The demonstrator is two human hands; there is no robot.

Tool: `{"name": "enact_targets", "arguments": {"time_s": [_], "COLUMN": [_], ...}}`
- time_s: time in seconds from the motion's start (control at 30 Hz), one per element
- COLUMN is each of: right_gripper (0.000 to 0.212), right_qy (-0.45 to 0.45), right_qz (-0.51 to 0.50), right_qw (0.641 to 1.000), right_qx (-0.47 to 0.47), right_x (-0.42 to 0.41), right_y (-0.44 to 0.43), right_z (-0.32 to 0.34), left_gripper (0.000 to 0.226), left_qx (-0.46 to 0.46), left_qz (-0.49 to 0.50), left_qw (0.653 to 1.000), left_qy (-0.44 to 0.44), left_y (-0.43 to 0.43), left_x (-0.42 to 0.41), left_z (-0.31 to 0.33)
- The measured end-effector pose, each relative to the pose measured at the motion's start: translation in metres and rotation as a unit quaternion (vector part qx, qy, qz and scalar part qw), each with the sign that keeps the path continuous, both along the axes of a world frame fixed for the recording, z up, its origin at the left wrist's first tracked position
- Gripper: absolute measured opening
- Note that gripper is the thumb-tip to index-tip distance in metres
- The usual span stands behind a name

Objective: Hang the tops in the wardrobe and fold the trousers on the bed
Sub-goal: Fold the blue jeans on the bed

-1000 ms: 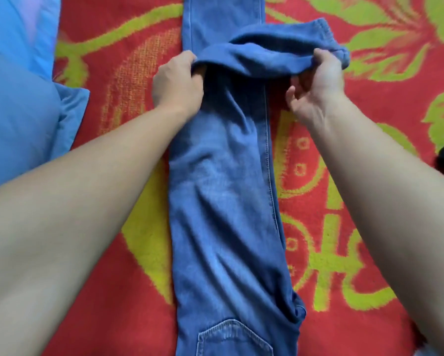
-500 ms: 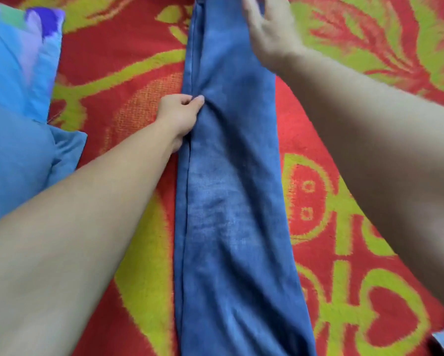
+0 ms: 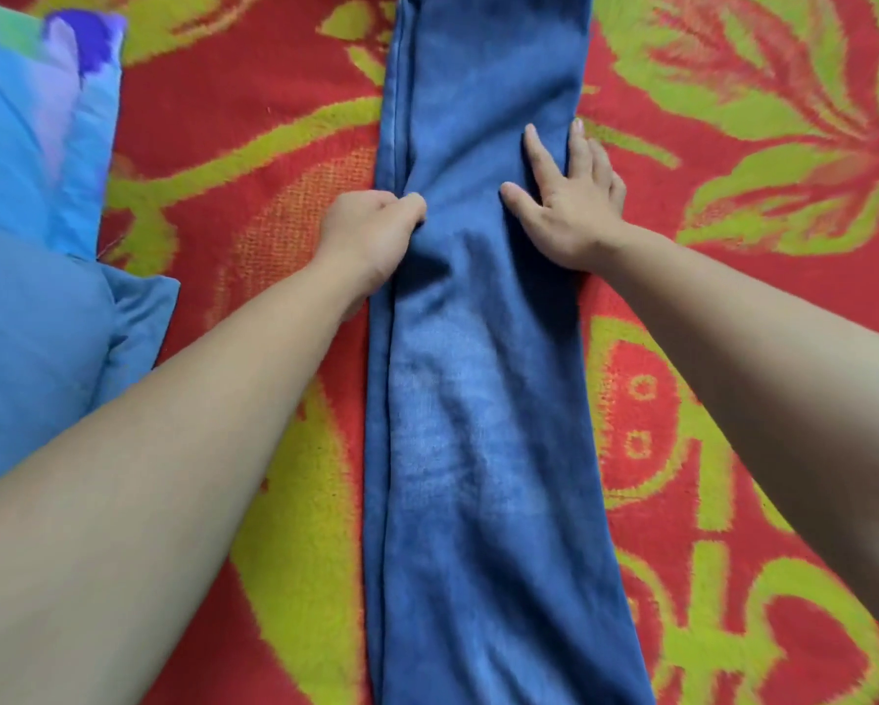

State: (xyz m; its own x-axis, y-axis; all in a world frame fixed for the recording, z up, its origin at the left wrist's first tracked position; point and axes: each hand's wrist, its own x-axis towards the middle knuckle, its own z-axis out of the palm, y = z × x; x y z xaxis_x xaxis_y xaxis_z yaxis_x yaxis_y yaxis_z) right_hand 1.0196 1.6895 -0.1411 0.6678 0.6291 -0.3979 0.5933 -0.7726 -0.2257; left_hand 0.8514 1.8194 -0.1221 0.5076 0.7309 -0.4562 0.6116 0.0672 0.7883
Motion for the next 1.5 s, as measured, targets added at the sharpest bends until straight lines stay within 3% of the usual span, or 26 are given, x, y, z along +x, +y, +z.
{"name": "enact_targets", "arguments": {"time_s": [0.07, 0.13, 0.2, 0.3, 0.57, 0.9, 1.03, 1.17, 1.27, 1.33, 1.4, 1.5], "right_gripper": [0.058, 0.056, 0.056, 0.06, 0.063, 0.06, 0.057, 0.054, 0.052, 0.052, 0.051, 0.055], "right_qy": [-0.053, -0.142, -0.179, -0.153, -0.109, -0.151, -0.134, -0.089, -0.1, -0.099, -0.097, -0.111], "right_qz": [-0.003, 0.028, 0.078, 0.148, 0.156, 0.16, 0.125, 0.084, 0.059, 0.032, 0.022, 0.103], "right_qw": [0.997, 0.981, 0.969, 0.973, 0.981, 0.975, 0.98, 0.983, 0.982, 0.984, 0.982, 0.981], "right_qx": [0.052, 0.125, 0.151, 0.087, 0.047, 0.019, 0.072, 0.138, 0.151, 0.147, 0.159, 0.122], "right_x": [0.002, 0.001, 0.0, -0.007, -0.005, -0.011, -0.051, -0.105, -0.139, -0.16, -0.185, -0.217], "right_y": [0.012, 0.03, 0.051, 0.083, 0.106, 0.102, 0.058, -0.029, -0.099, -0.138, -0.173, -0.224], "right_z": [0.012, 0.022, 0.023, 0.005, -0.016, -0.008, 0.002, 0.023, 0.035, 0.038, 0.035, 0.016], "left_gripper": [0.023, 0.044, 0.058, 0.062, 0.066, 0.065, 0.064, 0.059, 0.059, 0.058, 0.054, 0.058], "left_qx": [0.202, 0.284, 0.3, 0.296, 0.252, 0.275, 0.287, 0.217, 0.212, 0.332, 0.42, 0.405], "left_qz": [-0.036, -0.055, -0.127, -0.182, -0.206, -0.189, -0.186, -0.157, -0.037, -0.04, -0.133, -0.296], "left_qw": [0.977, 0.944, 0.919, 0.907, 0.908, 0.907, 0.904, 0.933, 0.968, 0.941, 0.897, 0.856], "left_qy": [0.063, 0.159, 0.225, 0.237, 0.265, 0.256, 0.255, 0.241, 0.131, 0.044, 0.01, 0.127], "left_y": [-0.002, -0.003, -0.002, 0.003, 0.011, 0.008, 0.008, 0.011, -0.018, -0.073, -0.138, -0.199], "left_x": [-0.015, -0.036, -0.051, -0.053, -0.049, -0.048, -0.051, -0.046, -0.058, -0.076, -0.103, -0.16], "left_z": [-0.013, -0.028, -0.046, -0.057, -0.057, -0.061, -0.06, -0.036, -0.006, 0.015, 0.019, -0.006]}}
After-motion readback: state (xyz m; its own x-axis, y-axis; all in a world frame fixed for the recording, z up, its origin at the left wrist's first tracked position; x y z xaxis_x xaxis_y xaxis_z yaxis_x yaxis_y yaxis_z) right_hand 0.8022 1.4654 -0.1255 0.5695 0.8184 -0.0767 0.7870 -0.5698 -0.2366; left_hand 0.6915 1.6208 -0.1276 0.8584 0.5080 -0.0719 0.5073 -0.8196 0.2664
